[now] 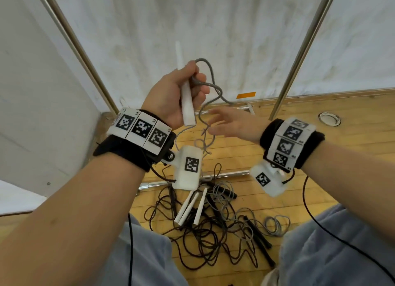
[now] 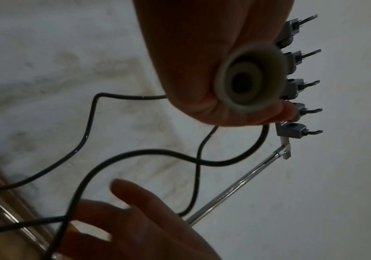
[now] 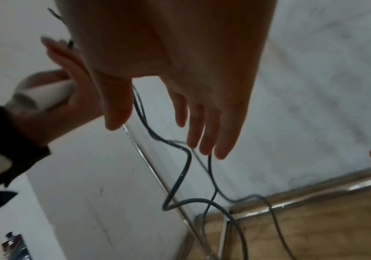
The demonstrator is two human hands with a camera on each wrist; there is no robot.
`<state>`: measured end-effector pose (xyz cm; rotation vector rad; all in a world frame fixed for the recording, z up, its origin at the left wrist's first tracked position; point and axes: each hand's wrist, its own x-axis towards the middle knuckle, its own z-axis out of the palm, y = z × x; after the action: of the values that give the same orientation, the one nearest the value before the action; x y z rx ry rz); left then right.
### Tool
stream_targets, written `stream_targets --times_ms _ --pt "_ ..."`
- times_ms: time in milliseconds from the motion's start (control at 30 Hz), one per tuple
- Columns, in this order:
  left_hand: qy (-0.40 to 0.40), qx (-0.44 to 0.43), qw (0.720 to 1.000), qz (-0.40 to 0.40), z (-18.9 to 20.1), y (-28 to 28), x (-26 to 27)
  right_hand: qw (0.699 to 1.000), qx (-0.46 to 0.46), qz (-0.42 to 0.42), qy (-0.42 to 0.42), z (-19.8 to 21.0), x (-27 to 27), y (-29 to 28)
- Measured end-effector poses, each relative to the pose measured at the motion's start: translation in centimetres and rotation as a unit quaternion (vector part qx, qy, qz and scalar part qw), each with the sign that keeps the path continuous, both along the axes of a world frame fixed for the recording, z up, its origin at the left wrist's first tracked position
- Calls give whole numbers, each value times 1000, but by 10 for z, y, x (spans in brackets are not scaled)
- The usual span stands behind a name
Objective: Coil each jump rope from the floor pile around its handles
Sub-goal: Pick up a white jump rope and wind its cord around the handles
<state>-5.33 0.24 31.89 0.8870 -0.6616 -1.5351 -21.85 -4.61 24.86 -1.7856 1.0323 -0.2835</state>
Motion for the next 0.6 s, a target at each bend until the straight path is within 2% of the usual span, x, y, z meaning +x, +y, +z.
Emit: stream_targets --times_ms 67,133,267,367,467,533,600 --pt "12 -6 1000 -16 2 2 -3 999 -34 -4 8 -11 10 7" --pt "17 -7 1000 0 3 2 -2 1000 -12 9 21 -22 14 15" --pt "9 0 995 103 0 -4 13 990 85 86 66 -37 12 26" --pt "-47 15 979 196 -6 -9 28 989 112 75 61 -33 6 26" --pt "-180 38 956 228 -17 -12 34 981 187 -5 -40 -17 0 21" --pt "-292 47 926 235 -26 -11 33 960 235 -68 -135 -2 -3 18" --pt "-362 47 900 239 -33 -11 31 928 270 -123 -225 12 -7 15"
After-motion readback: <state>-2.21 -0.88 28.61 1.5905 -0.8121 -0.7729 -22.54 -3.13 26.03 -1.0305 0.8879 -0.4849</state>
